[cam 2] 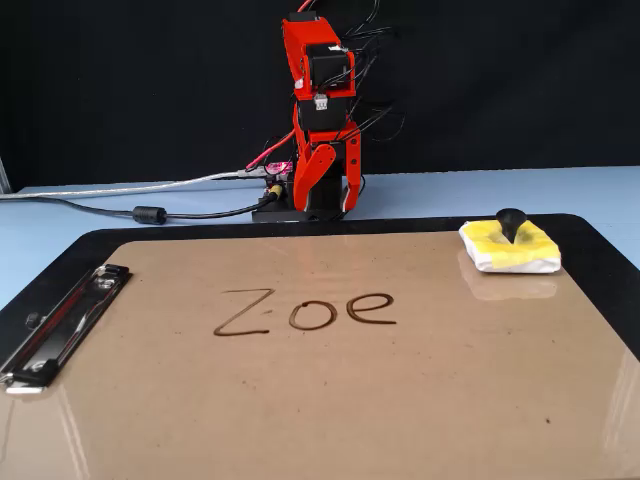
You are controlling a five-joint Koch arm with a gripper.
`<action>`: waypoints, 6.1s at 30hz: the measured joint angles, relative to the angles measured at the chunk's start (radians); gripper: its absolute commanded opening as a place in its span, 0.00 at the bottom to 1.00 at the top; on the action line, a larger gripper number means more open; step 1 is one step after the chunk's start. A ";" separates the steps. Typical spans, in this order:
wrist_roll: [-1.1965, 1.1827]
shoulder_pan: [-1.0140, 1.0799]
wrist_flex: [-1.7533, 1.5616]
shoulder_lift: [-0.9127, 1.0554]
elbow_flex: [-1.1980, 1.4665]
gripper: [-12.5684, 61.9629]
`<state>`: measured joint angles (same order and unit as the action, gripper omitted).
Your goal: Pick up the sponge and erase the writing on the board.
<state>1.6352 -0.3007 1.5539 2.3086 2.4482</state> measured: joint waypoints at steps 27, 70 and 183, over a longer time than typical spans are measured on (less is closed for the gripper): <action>0.048 -0.304 0.014 -0.029 -0.508 0.62; 0.058 -0.693 -1.692 -0.657 -0.084 0.60; -0.046 0.623 -1.940 -0.864 -0.149 0.06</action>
<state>1.5892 0.3221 -0.3866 1.4450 2.2994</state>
